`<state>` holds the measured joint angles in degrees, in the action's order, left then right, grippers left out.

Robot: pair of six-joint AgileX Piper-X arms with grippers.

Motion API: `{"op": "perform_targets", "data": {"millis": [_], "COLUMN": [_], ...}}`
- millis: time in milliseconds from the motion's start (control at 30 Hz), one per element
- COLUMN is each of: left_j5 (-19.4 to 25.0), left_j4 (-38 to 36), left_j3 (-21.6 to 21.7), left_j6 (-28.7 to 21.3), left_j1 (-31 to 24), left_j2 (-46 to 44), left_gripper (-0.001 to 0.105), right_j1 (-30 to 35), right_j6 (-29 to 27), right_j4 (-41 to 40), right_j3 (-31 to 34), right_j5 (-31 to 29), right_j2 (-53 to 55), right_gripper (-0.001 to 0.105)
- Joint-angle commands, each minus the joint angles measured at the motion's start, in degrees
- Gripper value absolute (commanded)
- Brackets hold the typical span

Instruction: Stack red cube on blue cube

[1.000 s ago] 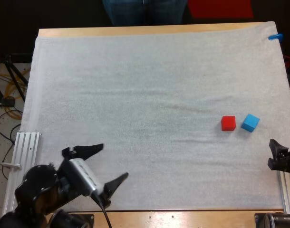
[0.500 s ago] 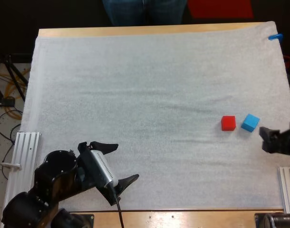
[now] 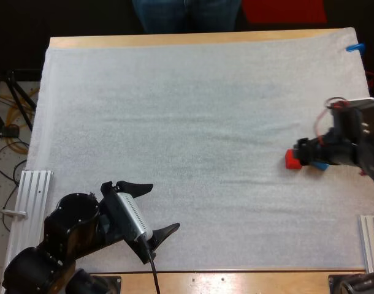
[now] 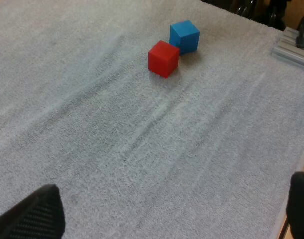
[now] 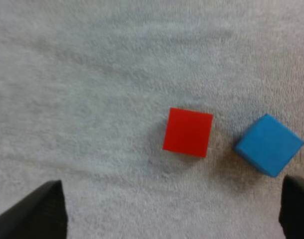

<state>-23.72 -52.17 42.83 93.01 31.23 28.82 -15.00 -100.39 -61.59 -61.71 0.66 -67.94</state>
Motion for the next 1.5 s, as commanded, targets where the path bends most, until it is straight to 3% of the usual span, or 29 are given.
{"op": "perform_targets", "data": {"millis": [0,367,1100,1200,1367,1467], "left_j5": [0.4,0.4,0.4,0.4,0.4,0.4], "left_j4": [0.7,0.9,1.1,1.1,1.1,1.1], "left_j3": [0.4,0.4,0.4,0.4,0.4,0.4], "left_j6": [0.1,0.1,0.1,0.1,0.1,0.1], "left_j1": [0.2,0.2,0.2,0.2,0.2,0.2], "left_j2": [0.0,0.0,0.0,0.0,0.0,0.0], "left_gripper": [0.087,0.087,0.087,0.087,0.087,0.087], "right_j1": [-0.1,-0.1,-0.1,-0.1,-0.1,-0.1], "right_j6": [0.9,2.5,3.0,3.0,3.9,4.0], "right_j4": [1.3,4.7,11.1,11.1,11.4,11.4], "right_j3": [-0.5,-0.5,-0.5,-0.8,-0.8,-0.8], "right_j5": [-0.7,-0.7,1.3,1.3,1.3,1.3], "right_j2": [-1.5,-16.6,-29.8,-30.8,-31.4,-31.4], "right_gripper": [0.083,0.080,0.078,0.070,0.039,0.029]}}
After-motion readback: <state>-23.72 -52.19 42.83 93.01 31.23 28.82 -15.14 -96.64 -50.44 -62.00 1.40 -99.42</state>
